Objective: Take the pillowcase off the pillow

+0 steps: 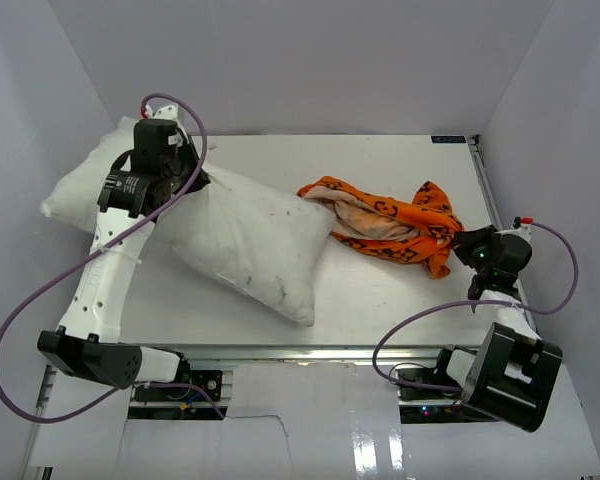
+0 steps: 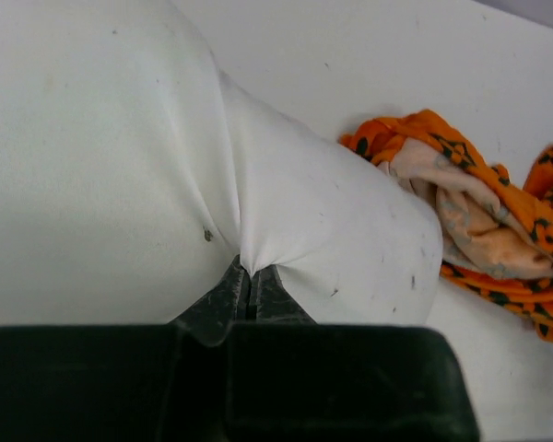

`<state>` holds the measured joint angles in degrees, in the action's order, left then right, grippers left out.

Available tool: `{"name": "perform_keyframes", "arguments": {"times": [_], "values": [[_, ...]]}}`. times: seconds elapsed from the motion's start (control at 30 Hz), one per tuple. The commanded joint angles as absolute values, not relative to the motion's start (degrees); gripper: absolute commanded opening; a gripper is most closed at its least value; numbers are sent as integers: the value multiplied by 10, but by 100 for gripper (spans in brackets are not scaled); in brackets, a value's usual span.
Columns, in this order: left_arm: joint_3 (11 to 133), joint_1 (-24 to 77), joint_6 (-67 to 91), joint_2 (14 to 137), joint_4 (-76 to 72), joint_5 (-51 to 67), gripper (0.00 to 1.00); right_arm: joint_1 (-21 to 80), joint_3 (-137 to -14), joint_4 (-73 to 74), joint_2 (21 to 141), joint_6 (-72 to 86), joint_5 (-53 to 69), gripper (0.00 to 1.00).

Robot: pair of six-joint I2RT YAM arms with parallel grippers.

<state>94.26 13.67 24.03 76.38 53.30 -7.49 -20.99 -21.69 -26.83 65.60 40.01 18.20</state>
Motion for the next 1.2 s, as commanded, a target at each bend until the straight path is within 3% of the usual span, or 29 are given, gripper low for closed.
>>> {"name": "perform_keyframes", "arguments": {"times": [0.0, 0.07, 0.23, 0.33, 0.57, 0.83, 1.0, 1.17], "values": [[964, 139, 193, 766, 440, 83, 0, -224, -208, -267, 601, 407, 144, 8], [961, 138, 183, 780, 436, 96, 0, -229, -200, -256, 582, 410, 124, 8], [940, 129, 197, 795, 440, -49, 0, -257, -182, -228, 524, 416, 80, 8], [936, 97, 225, 797, 453, -71, 0, -273, -183, -220, 517, 419, 84, 8], [941, -24, 285, 811, 479, 26, 0, -289, -185, -215, 506, 425, 95, 8], [846, -26, 372, 795, 402, 57, 0, -279, -171, -310, 548, 446, 233, 8], [785, -26, 453, 782, 338, 96, 0, -246, -153, -315, 541, 444, 223, 8], [765, -26, 497, 762, 323, 43, 0, -239, -142, -328, 533, 450, 224, 8]]}}
